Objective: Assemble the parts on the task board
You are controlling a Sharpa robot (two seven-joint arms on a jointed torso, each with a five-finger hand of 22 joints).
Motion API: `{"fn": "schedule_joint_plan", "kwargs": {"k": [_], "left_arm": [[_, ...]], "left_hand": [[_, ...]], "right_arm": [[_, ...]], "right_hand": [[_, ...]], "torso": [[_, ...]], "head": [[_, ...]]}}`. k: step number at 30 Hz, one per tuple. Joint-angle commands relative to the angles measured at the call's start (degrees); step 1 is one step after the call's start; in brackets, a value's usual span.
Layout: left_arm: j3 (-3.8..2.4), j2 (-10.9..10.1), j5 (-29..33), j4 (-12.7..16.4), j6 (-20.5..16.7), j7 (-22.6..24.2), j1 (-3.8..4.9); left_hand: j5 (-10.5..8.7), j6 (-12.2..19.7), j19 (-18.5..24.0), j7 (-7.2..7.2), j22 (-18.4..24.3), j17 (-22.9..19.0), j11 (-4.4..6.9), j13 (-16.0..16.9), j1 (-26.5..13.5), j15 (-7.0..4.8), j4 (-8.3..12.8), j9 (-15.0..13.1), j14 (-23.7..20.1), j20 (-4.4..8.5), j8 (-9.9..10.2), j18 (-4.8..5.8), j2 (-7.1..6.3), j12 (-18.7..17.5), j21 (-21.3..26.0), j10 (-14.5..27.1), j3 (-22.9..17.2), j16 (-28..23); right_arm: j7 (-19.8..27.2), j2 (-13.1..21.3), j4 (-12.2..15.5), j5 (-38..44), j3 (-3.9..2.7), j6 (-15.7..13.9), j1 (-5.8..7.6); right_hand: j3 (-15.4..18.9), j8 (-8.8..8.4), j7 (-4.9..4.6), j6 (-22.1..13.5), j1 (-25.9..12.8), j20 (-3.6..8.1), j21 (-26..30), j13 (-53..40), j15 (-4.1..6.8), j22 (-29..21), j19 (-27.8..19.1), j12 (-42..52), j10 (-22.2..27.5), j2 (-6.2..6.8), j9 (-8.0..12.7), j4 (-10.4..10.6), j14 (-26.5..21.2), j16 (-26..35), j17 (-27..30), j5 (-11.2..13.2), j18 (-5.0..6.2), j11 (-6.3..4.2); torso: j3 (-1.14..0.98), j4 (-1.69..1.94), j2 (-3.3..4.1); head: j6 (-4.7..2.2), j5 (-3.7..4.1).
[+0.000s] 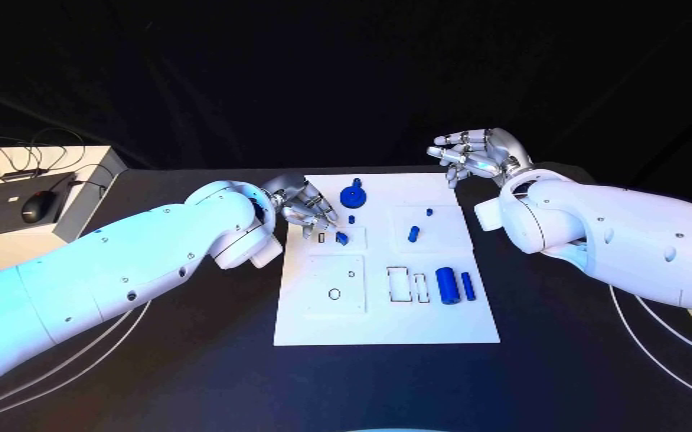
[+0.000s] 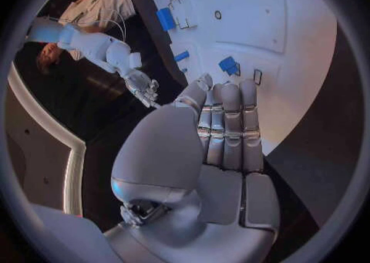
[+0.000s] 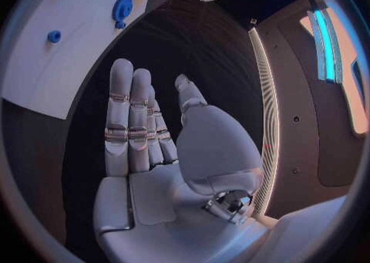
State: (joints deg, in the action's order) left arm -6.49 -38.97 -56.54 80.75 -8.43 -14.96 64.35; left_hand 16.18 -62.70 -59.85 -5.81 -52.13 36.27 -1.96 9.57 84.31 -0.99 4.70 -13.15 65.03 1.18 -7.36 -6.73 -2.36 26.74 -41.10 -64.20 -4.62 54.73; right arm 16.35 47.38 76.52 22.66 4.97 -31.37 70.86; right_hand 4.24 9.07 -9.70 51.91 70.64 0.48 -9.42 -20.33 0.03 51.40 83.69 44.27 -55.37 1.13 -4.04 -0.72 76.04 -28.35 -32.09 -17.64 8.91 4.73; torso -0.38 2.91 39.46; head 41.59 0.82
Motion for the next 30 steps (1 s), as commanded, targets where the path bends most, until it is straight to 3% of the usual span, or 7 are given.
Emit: {"fn": "schedule_joint_plan", "kwargs": {"k": [1,8,11,15,21,30], "left_arm": [[0.17,-0.1,-8.2,0.2,-3.0,8.5,-0.2],[1.16,0.4,-19.3,0.0,-2.0,11.5,-0.36],[1.81,0.8,-24.3,-0.2,-1.4,12.0,-0.37],[2.37,1.3,-29.1,-0.4,-0.8,12.3,-0.37],[2.93,2.0,-33.9,-0.6,0.4,12.4,-0.37],[3.94,3.8,-37.8,-2.1,1.0,11.7,-0.34]], "left_hand": [[-0.27,-0.3,1.2,0.21,-0.7,-1.1,-0.15,-1.7,0.6,0.08,0.8,1.8,-1.2,-0.17,0.2,0.14,-0.06,-1.0,0.1,-0.4,-0.5,-0.3],[-0.59,0.8,3.2,0.72,-0.8,-3.2,-1.59,-4.1,0.0,1.28,0.9,5.1,-3.7,-1.02,1.7,0.45,-1.11,-2.4,1.5,2.2,0.2,-1.1],[-0.55,-0.3,3.1,1.03,-0.9,-4.3,-1.71,-4.2,0.4,1.45,0.6,7.7,-4.8,-1.5,3.2,0.15,-1.2,0.7,2.3,4.0,1.4,0.5],[-0.49,-1.2,3.4,1.11,-2.5,-4.9,-1.74,-4.7,1.2,1.42,1.2,8.6,-5.3,-1.43,3.2,0.0,-1.25,1.9,1.4,4.6,0.9,1.8],[-0.59,-2.4,3.2,1.69,-4.8,-4.6,-1.25,-3.9,0.7,1.14,1.1,9.0,-5.8,-1.42,3.4,-0.22,-1.8,5.3,-0.3,5.6,0.3,4.9],[-0.6,-2.1,2.1,1.45,-7.6,-4.2,-0.61,0.0,0.7,0.73,0.4,9.1,-6.5,-1.33,3.4,-0.76,-2.88,13.8,-2.1,8.4,-0.5,9.5]], "right_arm": [[0.4,0.0,0.1,1.3,0.0,0.8,-0.04],[0.5,0.0,0.1,1.6,0.03,0.9,-0.09],[0.5,0.0,0.1,1.7,0.03,0.9,-0.1],[0.5,0.0,0.1,1.8,0.03,0.9,-0.1],[0.5,0.0,0.1,1.8,0.04,0.9,-0.11],[0.5,-0.1,0.2,1.8,0.04,1.0,-0.14]], "right_hand": [[0.0,0.11,-0.34,-0.2,0.4,0.29,-0.3,0.1,-0.11,-0.1,0.7,0.1,0.1,-0.09,0.0,-0.4,0.4,0.2,-0.1,-0.1,0.61,-0.43],[0.0,0.11,-0.34,-0.2,0.4,0.29,-0.3,0.1,-0.11,-0.1,0.7,0.1,0.1,-0.09,0.0,-0.4,0.4,0.2,-0.1,-0.1,0.61,-0.43],[0.0,0.11,-0.34,-0.2,0.4,0.29,-0.3,0.1,-0.11,-0.1,0.7,0.1,0.1,-0.09,0.0,-0.4,0.4,0.2,-0.1,-0.1,0.61,-0.43],[0.0,0.1,-0.33,-0.1,0.2,0.32,-0.4,0.1,-0.09,-0.1,0.8,0.0,0.0,-0.14,0.0,-0.6,0.5,0.3,-0.1,-0.2,0.6,-0.44],[0.0,0.1,-0.33,-0.1,0.2,0.32,-0.4,0.1,-0.09,-0.1,0.8,0.0,0.0,-0.14,0.0,-0.6,0.5,0.3,-0.1,-0.2,0.6,-0.44],[0.0,0.06,-0.32,-0.2,0.0,0.33,-0.4,0.1,-0.09,-0.1,0.8,0.0,-0.1,-0.17,0.0,-0.6,0.5,0.3,-0.1,-0.2,0.6,-0.45]], "torso": [[0.02,-0.07,0.1],[-0.03,-0.08,0.13],[-0.04,-0.08,0.13],[-0.04,-0.1,0.17],[-0.05,-0.06,0.11],[0.01,-0.13,0.22]], "head": [[-0.17,0.0],[-0.16,-0.02],[-0.15,0.02],[-0.21,0.05],[-0.13,0.12],[-0.19,0.22]]}}
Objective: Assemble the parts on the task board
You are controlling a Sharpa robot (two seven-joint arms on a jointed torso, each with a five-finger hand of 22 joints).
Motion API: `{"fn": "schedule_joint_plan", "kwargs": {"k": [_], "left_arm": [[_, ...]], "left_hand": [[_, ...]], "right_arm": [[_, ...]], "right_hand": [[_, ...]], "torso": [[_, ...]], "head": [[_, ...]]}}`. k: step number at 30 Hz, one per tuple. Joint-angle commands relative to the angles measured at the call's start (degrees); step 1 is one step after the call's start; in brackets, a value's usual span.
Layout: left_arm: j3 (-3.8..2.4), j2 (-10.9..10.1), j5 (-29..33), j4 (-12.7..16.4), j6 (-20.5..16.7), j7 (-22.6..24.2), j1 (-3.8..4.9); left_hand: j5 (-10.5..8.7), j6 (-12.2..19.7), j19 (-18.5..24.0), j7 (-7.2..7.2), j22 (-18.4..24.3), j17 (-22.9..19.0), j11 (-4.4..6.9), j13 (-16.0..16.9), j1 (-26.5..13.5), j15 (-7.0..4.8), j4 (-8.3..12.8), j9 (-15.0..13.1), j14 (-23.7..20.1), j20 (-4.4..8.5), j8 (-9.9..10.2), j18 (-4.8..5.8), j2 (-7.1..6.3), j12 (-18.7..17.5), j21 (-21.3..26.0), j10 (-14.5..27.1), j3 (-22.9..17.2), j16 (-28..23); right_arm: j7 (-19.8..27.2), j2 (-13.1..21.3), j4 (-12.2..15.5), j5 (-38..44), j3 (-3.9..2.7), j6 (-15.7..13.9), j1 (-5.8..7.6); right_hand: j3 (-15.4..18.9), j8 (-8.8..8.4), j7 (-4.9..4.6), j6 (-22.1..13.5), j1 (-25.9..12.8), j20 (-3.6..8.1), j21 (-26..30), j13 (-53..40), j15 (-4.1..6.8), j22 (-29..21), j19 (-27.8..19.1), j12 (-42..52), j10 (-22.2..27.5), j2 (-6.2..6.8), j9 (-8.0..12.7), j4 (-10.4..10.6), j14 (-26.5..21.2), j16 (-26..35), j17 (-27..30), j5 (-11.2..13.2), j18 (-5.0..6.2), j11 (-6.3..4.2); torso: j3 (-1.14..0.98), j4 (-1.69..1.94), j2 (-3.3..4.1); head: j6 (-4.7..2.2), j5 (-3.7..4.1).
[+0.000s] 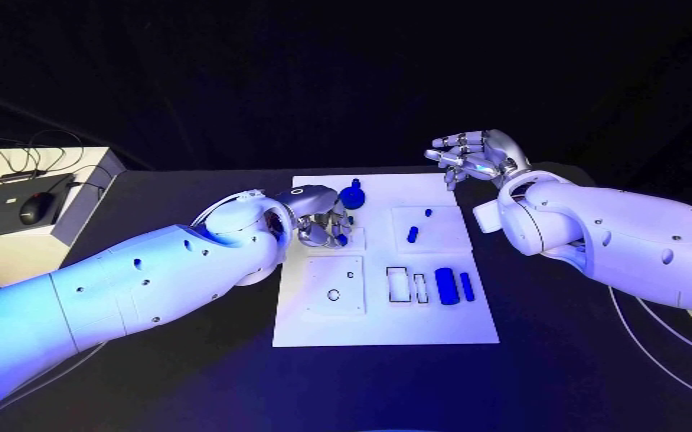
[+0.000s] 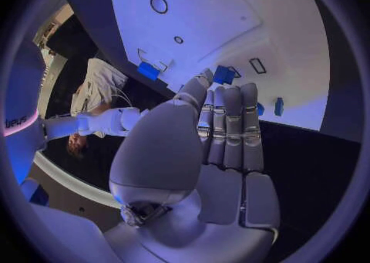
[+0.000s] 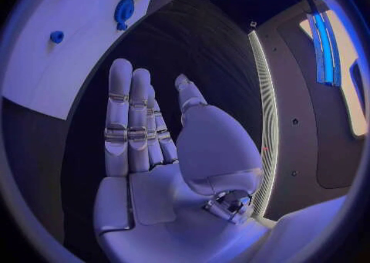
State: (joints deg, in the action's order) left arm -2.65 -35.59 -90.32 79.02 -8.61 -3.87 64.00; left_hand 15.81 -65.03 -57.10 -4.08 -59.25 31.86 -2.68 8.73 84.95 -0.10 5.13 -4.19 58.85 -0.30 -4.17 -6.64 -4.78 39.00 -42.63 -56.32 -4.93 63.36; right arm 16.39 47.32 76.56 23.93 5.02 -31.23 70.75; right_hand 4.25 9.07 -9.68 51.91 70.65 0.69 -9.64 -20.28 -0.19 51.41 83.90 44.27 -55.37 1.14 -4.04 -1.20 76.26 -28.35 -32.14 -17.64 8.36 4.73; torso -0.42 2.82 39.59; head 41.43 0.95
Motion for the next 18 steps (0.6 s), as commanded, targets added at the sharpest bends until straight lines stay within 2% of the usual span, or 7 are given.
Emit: {"fn": "schedule_joint_plan", "kwargs": {"k": [1,6,11,14,18], "left_arm": [[0.15,0.7,-4.2,-0.5,1.1,0.6,0.01],[0.31,1.3,-4.6,-1.2,0.8,0.5,0.02],[0.35,1.7,-4.8,-1.4,0.7,0.4,0.03],[0.36,1.9,-5.0,-1.5,1.0,0.2,0.04],[0.36,2.1,-5.4,-1.7,1.7,-0.6,0.06]], "left_hand": [[-0.24,0.4,-0.5,-0.42,-0.8,0.3,0.14,1.4,0.1,-0.11,0.0,0.1,-0.5,0.16,0.3,-0.87,-0.4,2.6,-0.7,0.7,-0.5,1.2],[-0.28,0.0,-0.7,-0.45,-2.1,0.6,0.43,2.8,0.2,-0.33,0.2,0.1,-0.5,0.28,0.3,-1.11,-0.47,5.2,-1.7,1.4,-1.9,2.7],[-0.29,-0.3,-0.9,-0.37,-3.1,1.0,0.78,4.1,0.0,-0.56,0.4,0.1,-0.3,0.4,0.3,-1.25,-0.75,7.4,-2.3,1.3,-3.2,3.8],[-0.27,-0.5,-1.0,-0.24,-3.9,1.6,1.15,7.3,-0.2,-0.81,0.5,0.1,-0.4,0.53,0.3,-1.3,-0.95,12.0,-2.8,2.7,-4.0,4.9],[-0.33,-0.7,-1.3,-0.26,-4.6,2.3,1.45,10.0,-0.4,-1.01,0.6,0.1,-0.1,0.64,0.3,-1.38,-1.11,15.6,-3.3,3.4,-4.8,5.9]], "right_arm": [[0.5,0.0,0.1,0.6,-0.02,0.8,-0.03],[0.5,0.0,0.2,0.6,-0.02,0.8,-0.03],[0.4,0.0,0.3,0.6,-0.02,0.9,-0.03],[0.4,0.0,0.3,0.6,-0.02,0.9,-0.03],[0.4,0.0,0.3,0.6,-0.02,0.9,-0.03]], "right_hand": [[0.0,0.06,-0.33,-0.2,0.0,0.12,-0.2,0.0,0.13,-0.1,0.6,0.0,0.0,-0.17,0.0,-0.2,0.3,0.3,-0.1,-0.2,1.15,-0.45],[0.0,0.06,-0.33,-0.2,0.0,0.12,-0.2,0.0,0.13,-0.1,0.6,0.0,0.0,-0.17,0.0,-0.2,0.3,0.3,-0.1,-0.2,1.15,-0.45],[0.0,0.08,-0.33,-0.1,-0.1,0.13,-0.2,0.0,0.14,-0.1,0.6,0.0,-0.1,-0.18,0.0,-0.2,0.3,0.2,-0.1,-0.2,1.15,-0.45],[0.0,0.08,-0.33,-0.1,-0.1,0.13,-0.2,0.0,0.14,-0.1,0.6,0.0,-0.1,-0.18,0.0,-0.2,0.3,0.2,-0.1,-0.2,1.15,-0.45],[0.0,0.08,-0.33,-0.1,-0.1,0.13,-0.2,0.0,0.14,-0.1,0.6,0.0,-0.1,-0.18,0.0,-0.2,0.3,0.2,-0.1,-0.2,1.15,-0.45]], "torso": [[0.04,-0.05,0.1],[0.0,-0.08,0.1],[-0.01,0.04,0.06],[-0.01,0.0,-0.01],[0.0,0.0,0.0]], "head": [[-0.04,0.09],[0.06,0.14],[0.21,0.29],[0.26,0.26],[0.29,0.28]]}}
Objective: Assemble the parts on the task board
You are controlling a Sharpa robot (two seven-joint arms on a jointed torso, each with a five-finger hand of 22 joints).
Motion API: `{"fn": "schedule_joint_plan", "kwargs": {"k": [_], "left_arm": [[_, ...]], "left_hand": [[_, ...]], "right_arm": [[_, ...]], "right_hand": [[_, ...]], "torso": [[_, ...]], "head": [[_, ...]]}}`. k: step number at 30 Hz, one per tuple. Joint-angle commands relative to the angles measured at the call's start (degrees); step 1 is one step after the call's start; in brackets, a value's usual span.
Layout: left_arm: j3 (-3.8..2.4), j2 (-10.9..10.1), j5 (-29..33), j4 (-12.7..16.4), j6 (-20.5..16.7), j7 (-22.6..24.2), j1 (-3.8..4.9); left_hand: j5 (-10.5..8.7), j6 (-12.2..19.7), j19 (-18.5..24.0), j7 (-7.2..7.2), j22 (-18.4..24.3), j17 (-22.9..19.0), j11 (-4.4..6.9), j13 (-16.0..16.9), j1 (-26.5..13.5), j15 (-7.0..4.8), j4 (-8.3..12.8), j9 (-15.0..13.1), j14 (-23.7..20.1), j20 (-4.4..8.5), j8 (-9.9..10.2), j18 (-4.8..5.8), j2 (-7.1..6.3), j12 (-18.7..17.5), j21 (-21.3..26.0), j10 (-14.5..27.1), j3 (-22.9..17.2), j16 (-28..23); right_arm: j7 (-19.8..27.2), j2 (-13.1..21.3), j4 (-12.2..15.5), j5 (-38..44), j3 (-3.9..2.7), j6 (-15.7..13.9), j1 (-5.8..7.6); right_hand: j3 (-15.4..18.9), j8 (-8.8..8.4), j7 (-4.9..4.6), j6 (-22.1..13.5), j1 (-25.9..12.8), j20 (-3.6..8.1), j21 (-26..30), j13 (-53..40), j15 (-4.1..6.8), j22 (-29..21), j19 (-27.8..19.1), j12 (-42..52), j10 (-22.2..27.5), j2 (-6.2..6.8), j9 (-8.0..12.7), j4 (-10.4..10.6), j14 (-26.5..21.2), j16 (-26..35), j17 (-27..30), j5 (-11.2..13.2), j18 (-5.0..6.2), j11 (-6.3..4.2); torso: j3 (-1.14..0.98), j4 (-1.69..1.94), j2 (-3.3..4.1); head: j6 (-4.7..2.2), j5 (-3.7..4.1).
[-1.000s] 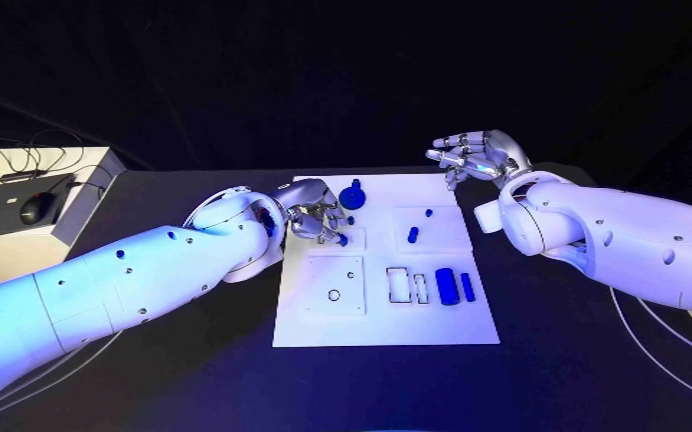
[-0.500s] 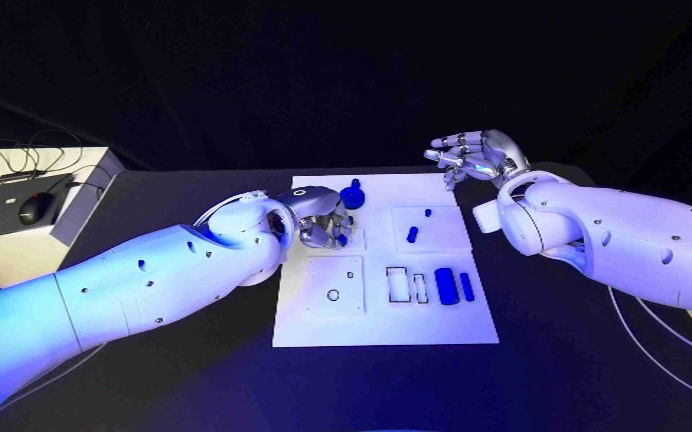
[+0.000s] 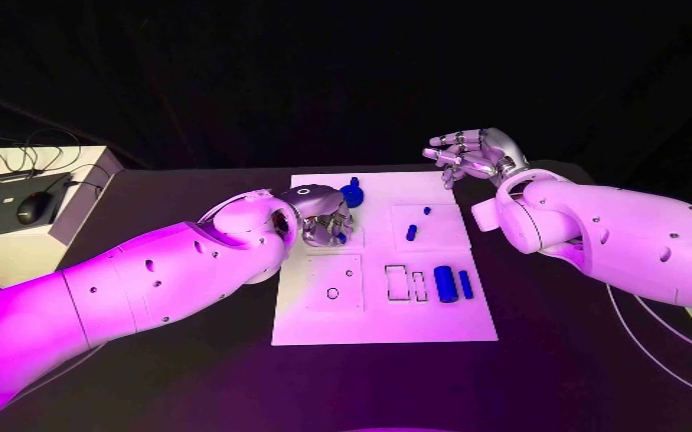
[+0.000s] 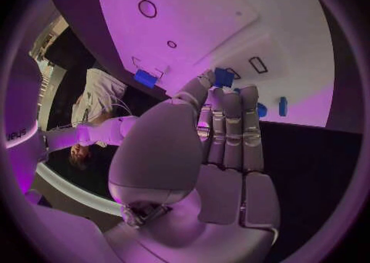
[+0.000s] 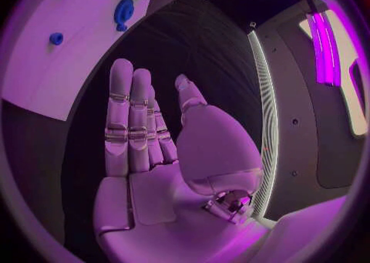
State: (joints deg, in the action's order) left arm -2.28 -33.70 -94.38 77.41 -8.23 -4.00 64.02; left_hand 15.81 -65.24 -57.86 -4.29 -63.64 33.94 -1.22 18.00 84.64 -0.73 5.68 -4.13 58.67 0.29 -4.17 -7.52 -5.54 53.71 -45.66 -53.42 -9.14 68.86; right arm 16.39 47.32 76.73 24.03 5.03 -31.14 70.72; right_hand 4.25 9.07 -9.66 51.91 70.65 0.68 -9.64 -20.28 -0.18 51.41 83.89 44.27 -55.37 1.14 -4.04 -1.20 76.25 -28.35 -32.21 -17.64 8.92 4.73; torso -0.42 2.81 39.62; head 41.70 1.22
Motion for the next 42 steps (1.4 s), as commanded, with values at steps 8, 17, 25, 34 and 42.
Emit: {"fn": "schedule_joint_plan", "kwargs": {"k": [8,17,25,34,42], "left_arm": [[0.0,0.7,-2.2,-0.6,2.4,-2.1,0.07],[0.01,1.2,-2.9,-1.1,3.4,-3.3,0.08],[0.06,1.6,-3.3,-1.6,3.5,-4.5,0.08],[0.06,2.0,-3.4,-1.9,3.3,-4.8,0.08],[0.06,2.1,-3.1,-2.0,2.6,-4.5,0.08]], "left_hand": [[-0.36,-1.0,-0.7,-0.08,-1.3,1.0,0.1,2.1,-0.3,-0.46,0.3,0.0,0.1,0.08,0.3,-0.75,-0.54,1.6,-0.8,0.6,-2.3,1.1],[-0.39,-1.1,-1.2,-0.08,-2.2,1.9,0.5,5.3,-0.6,-0.76,0.4,0.1,0.9,0.31,0.4,-0.81,-0.67,4.6,-1.3,0.6,-3.0,2.0],[-0.51,-0.2,-1.6,-0.24,-2.4,2.4,0.55,7.1,-0.9,-0.81,-0.2,0.2,1.2,0.17,0.5,-0.95,-0.85,5.8,-1.2,0.9,-2.9,2.4],[-0.53,-0.4,-2.1,-0.29,-2.8,3.1,0.74,8.8,-0.9,-0.96,-0.8,0.1,1.9,0.18,0.4,-1.16,-0.82,6.8,-1.4,0.5,-3.2,3.0],[-0.47,-3.0,-2.6,0.4,-2.9,3.3,1.37,9.5,-2.2,-1.38,-2.7,0.1,2.8,0.64,0.5,-0.9,0.24,6.8,-1.5,-0.1,-2.9,3.0]], "right_arm": [[0.4,0.0,0.1,0.5,-0.02,0.8,-0.01],[0.4,-0.1,0.1,0.5,-0.02,0.9,-0.01],[0.4,0.0,0.2,0.5,-0.02,0.9,-0.01],[0.3,-0.1,0.2,0.5,-0.02,0.9,-0.01],[0.3,-0.1,0.2,0.5,-0.02,1.0,-0.01]], "right_hand": [[0.0,0.08,-0.35,-0.1,-0.1,0.13,-0.2,0.0,0.13,-0.1,0.6,0.0,-0.1,-0.18,0.0,-0.2,0.4,0.2,0.0,-0.2,0.6,-0.45],[0.1,0.08,-0.32,0.0,-0.1,0.15,-0.3,0.0,0.15,-0.1,0.6,0.0,-0.1,-0.26,0.0,-0.2,0.4,0.3,0.0,-0.2,0.6,-0.48],[0.2,0.08,-0.3,0.0,-0.1,0.16,-0.3,0.0,0.17,-0.1,0.7,0.0,-0.2,-0.28,0.0,-0.2,0.5,0.3,-0.1,-0.2,0.6,-0.5],[0.2,0.08,-0.3,0.0,-0.1,0.17,-0.3,0.0,0.18,-0.1,0.7,0.0,-0.2,-0.31,0.0,-0.2,0.5,0.3,-0.1,-0.2,0.59,-0.51],[0.2,0.08,-0.3,0.0,-0.1,0.19,-0.3,0.0,0.18,-0.1,0.7,0.0,-0.2,-0.34,0.0,-0.2,0.5,0.3,0.0,-0.2,0.59,-0.51]], "torso": [[-0.03,0.01,-0.06],[-0.03,-0.01,-0.04],[-0.02,0.01,-0.01],[-0.01,0.03,-0.03],[-0.02,0.03,-0.03]], "head": [[-0.02,0.02],[-0.03,0.06],[-0.06,0.11],[-0.05,0.13],[0.08,0.11]]}}
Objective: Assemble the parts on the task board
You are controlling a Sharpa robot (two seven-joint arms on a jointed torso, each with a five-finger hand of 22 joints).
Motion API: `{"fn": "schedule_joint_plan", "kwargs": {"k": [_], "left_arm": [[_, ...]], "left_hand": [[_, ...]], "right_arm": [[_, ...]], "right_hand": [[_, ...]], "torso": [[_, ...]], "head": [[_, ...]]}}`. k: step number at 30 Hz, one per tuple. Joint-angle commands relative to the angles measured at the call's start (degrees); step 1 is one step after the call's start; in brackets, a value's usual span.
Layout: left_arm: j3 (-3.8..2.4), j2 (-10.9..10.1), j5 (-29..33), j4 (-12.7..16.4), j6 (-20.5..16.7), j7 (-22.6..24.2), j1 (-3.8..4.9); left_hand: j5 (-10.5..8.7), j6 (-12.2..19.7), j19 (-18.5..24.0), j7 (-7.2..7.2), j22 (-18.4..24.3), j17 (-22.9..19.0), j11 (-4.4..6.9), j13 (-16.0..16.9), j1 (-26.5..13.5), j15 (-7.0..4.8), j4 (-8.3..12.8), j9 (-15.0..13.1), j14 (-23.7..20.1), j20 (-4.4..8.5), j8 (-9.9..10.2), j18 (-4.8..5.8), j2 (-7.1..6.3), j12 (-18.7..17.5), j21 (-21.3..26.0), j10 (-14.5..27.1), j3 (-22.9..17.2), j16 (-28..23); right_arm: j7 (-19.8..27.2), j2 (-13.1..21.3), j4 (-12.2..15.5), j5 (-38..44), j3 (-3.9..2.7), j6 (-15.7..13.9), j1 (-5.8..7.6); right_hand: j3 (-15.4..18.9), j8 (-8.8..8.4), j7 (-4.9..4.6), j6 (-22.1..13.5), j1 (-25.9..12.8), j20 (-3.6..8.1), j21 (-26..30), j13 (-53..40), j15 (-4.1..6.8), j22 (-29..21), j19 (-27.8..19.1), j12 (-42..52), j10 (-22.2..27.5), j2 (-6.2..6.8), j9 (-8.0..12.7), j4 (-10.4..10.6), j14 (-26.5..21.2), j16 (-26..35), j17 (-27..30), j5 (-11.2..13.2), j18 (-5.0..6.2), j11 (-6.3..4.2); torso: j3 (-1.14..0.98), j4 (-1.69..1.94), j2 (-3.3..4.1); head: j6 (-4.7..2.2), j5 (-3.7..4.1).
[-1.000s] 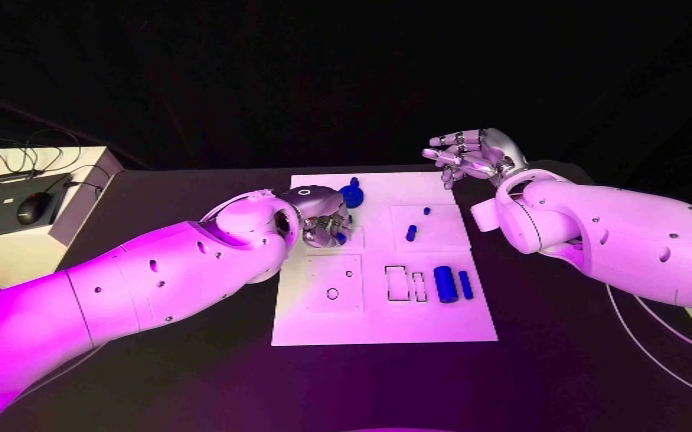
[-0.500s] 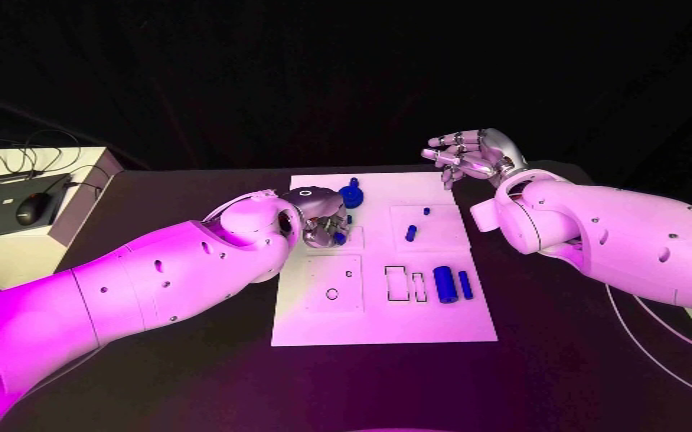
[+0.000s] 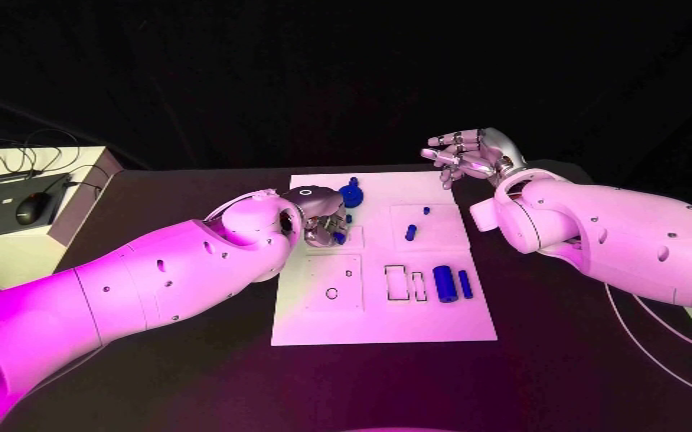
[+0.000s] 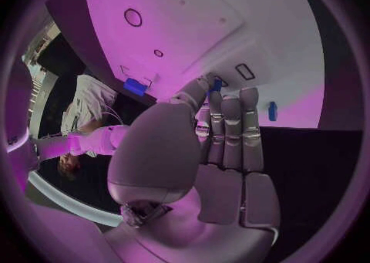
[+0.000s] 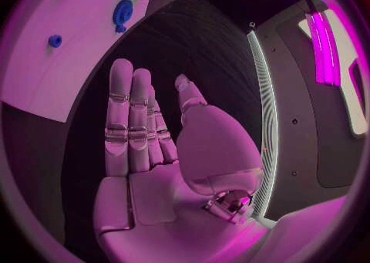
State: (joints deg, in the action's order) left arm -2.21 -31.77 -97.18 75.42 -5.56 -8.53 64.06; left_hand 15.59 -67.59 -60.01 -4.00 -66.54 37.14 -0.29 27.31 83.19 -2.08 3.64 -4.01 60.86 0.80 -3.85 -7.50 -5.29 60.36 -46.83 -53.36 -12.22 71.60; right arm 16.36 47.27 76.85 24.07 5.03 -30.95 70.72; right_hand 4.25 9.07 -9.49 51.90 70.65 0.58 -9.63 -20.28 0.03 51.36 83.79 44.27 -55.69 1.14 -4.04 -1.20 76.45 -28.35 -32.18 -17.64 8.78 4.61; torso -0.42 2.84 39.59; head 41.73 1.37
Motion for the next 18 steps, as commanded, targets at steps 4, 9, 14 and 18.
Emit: {"fn": "schedule_joint_plan", "kwargs": {"k": [4,9,14,18], "left_arm": [[-0.01,0.1,0.3,0.1,-0.4,0.3,0.05],[-0.01,0.0,1.4,0.1,-0.8,0.5,0.05],[-0.01,-0.2,3.2,0.1,-1.7,0.9,0.05],[-0.02,-0.7,5.6,-0.1,-2.6,1.2,0.05]], "left_hand": [[-0.16,-1.8,-0.8,0.53,0.1,0.2,0.7,0.5,-1.6,-0.21,-1.9,-0.1,1.0,0.46,0.0,-0.58,0.4,0.2,-0.2,-0.5,0.7,0.1],[-0.06,-2.9,-1.3,0.95,0.3,0.5,1.03,1.1,-2.3,-0.53,-3.3,-0.1,1.8,1.01,0.1,-0.09,0.48,0.1,0.0,-1.1,1.5,-0.1],[-0.22,-3.7,-1.8,0.81,0.2,0.8,1.24,1.2,-1.5,-0.84,-3.2,-0.2,2.4,1.49,0.0,0.11,1.34,-0.5,-0.2,-1.6,0.2,-0.2],[-0.23,-3.7,-1.9,0.65,-0.2,1.2,1.33,1.5,-1.9,-0.98,-2.7,-0.3,2.9,1.84,0.0,0.26,1.99,-1.4,-0.5,-2.3,-2.4,-0.6]], "right_arm": [[0.4,-0.1,0.0,0.4,-0.02,0.8,-0.01],[0.4,-0.1,0.0,0.4,-0.02,0.8,-0.01],[0.4,-0.1,0.0,0.4,-0.02,0.8,-0.01],[0.4,-0.2,0.0,0.4,-0.02,0.8,-0.01]], "right_hand": [[0.2,0.08,-0.47,0.0,-0.1,0.29,-0.3,0.0,-0.03,-0.1,0.8,0.0,0.1,-0.34,0.0,-0.2,0.3,0.3,-0.1,-0.2,0.73,-0.39],[0.2,0.08,-0.47,0.0,-0.1,0.29,-0.3,0.0,-0.03,-0.1,0.8,0.0,0.1,-0.34,0.0,-0.2,0.3,0.3,-0.1,-0.2,0.73,-0.39],[0.2,0.08,-0.47,0.0,-0.1,0.29,-0.3,0.0,-0.03,-0.1,0.8,0.0,0.1,-0.34,0.0,-0.2,0.3,0.3,-0.1,-0.2,0.73,-0.39],[0.2,0.08,-0.47,0.0,-0.1,0.29,-0.3,0.0,-0.03,-0.1,0.8,0.0,0.1,-0.34,0.0,-0.2,0.3,0.3,-0.1,-0.2,0.73,-0.39]], "torso": [[-0.02,0.02,0.0],[0.0,0.0,0.01],[-0.03,0.03,0.0],[-0.03,-0.02,0.03]], "head": [[0.09,-0.03],[0.13,-0.07],[0.13,-0.13],[0.05,-0.14]]}}
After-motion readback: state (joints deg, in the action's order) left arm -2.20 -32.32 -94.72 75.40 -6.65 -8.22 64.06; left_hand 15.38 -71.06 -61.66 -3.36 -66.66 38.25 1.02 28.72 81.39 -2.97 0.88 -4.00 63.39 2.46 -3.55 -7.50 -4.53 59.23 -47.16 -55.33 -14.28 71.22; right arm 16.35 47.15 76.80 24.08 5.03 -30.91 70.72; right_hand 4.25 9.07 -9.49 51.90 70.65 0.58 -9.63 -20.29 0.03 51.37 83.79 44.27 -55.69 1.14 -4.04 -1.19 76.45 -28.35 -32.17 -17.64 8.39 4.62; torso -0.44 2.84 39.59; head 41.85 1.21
